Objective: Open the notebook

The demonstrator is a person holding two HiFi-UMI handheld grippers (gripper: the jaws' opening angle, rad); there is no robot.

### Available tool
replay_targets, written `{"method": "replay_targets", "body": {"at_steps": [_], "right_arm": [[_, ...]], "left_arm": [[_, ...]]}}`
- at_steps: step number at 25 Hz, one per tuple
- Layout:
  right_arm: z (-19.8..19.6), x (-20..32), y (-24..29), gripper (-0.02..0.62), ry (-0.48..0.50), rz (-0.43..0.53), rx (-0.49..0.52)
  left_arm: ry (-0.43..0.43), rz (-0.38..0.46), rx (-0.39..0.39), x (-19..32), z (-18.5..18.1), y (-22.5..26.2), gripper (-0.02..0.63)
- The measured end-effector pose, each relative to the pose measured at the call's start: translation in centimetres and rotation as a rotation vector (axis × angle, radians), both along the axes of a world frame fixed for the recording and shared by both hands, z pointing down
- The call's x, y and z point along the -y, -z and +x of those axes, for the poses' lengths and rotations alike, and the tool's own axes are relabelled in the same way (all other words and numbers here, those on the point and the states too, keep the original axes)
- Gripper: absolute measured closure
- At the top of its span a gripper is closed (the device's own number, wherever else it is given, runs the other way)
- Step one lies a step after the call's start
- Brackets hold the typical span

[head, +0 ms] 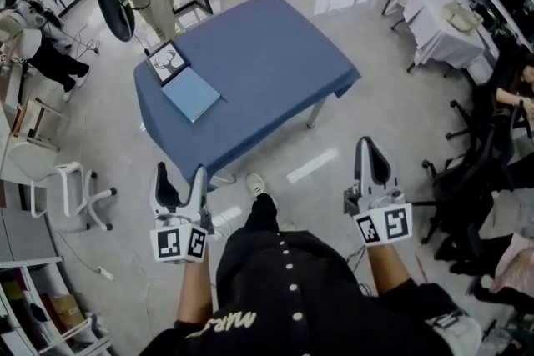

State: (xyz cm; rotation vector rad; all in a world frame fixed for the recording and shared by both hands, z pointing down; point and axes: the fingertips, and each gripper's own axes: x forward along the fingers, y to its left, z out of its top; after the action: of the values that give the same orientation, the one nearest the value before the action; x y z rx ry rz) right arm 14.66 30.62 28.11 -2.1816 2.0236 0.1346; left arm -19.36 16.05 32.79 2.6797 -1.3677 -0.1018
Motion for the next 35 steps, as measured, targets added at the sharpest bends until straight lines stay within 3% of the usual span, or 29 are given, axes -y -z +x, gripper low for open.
{"method": "replay_targets", "body": {"at_steps": [7, 21, 26, 35], "right_arm": [[2.7, 9.1, 0.3, 0.591, -0.007, 0.012, 0.002], [5.2, 29.9, -0.1, 0.591, 0.028, 0.007, -0.008], [4.5, 34.1, -0.7, 0.591, 0.051, -0.023, 0.005], [7.3, 41.2, -4.7, 0.591, 0.148, -0.084, 0.013]], "left_arm": [[-0.011, -0.001, -0.017, 8.9, 3.3, -0.2, 0.229], [0.034, -0.029, -0.016, 27.1, 5.4, -1.9, 0.229], [0.045, -0.062, 0.019, 30.7, 4.6, -2.8, 0.229], [0.114, -0.157, 0.048, 34.4, 6.8, -7.3, 0.229]]}}
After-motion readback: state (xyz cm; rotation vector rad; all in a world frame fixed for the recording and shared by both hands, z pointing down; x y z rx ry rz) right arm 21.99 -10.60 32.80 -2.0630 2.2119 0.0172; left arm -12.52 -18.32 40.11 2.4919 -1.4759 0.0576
